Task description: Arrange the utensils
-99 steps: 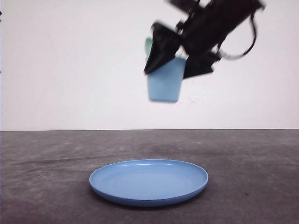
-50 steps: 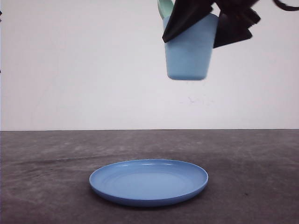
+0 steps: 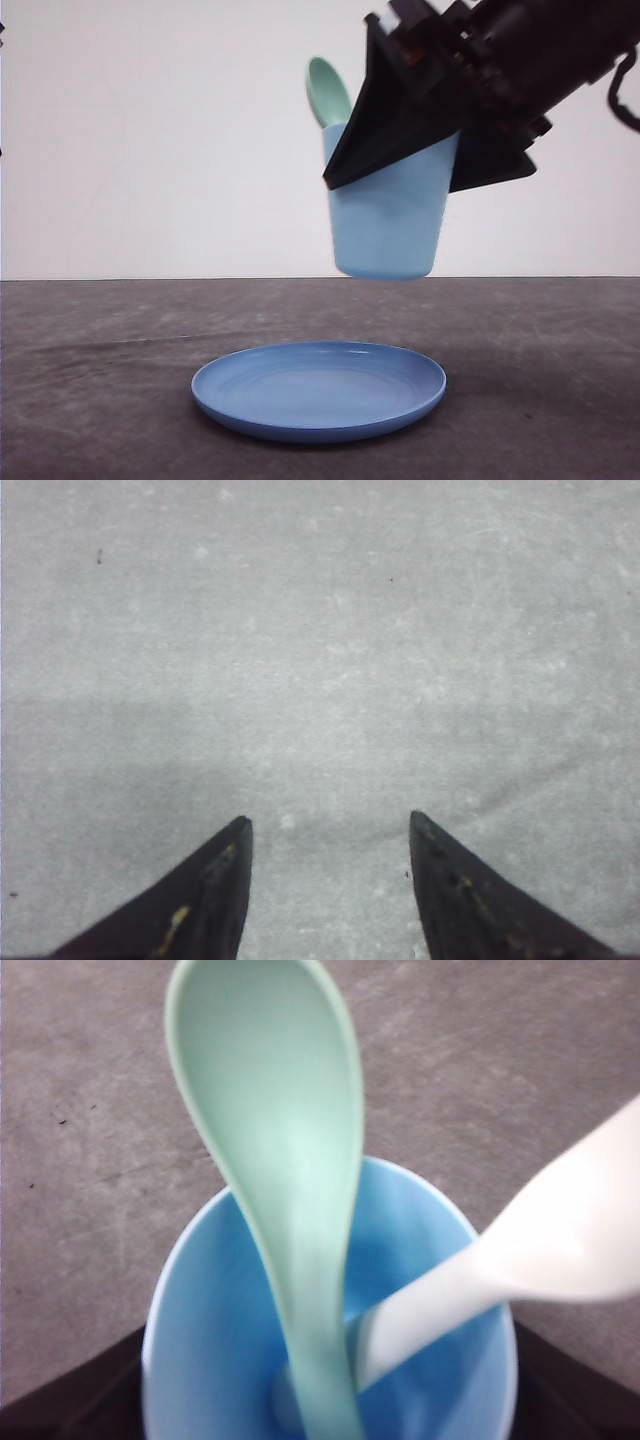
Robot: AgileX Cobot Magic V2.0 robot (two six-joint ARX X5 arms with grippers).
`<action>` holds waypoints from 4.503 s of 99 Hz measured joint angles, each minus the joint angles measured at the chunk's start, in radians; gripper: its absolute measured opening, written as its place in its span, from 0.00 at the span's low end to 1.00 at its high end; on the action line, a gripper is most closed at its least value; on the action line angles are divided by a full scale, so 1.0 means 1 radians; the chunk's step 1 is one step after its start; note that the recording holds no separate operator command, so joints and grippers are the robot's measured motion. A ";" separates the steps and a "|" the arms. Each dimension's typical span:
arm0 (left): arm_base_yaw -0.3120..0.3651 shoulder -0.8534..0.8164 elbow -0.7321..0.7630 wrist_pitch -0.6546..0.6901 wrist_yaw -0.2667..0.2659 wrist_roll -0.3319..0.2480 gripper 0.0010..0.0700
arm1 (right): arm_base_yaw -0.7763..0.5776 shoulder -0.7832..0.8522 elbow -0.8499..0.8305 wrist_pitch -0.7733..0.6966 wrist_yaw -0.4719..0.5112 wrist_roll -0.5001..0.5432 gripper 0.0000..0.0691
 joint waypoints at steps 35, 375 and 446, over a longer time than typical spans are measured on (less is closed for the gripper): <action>-0.003 0.000 0.000 0.000 0.000 0.000 0.42 | 0.032 0.193 0.000 0.154 -0.003 0.000 0.67; -0.003 -0.116 -0.105 0.103 -0.093 0.028 0.01 | -0.703 -0.241 0.206 -0.611 0.049 0.027 0.01; -0.003 -1.004 -0.783 0.289 -0.159 -0.005 0.01 | -0.703 -0.241 0.206 -0.490 0.049 0.027 0.01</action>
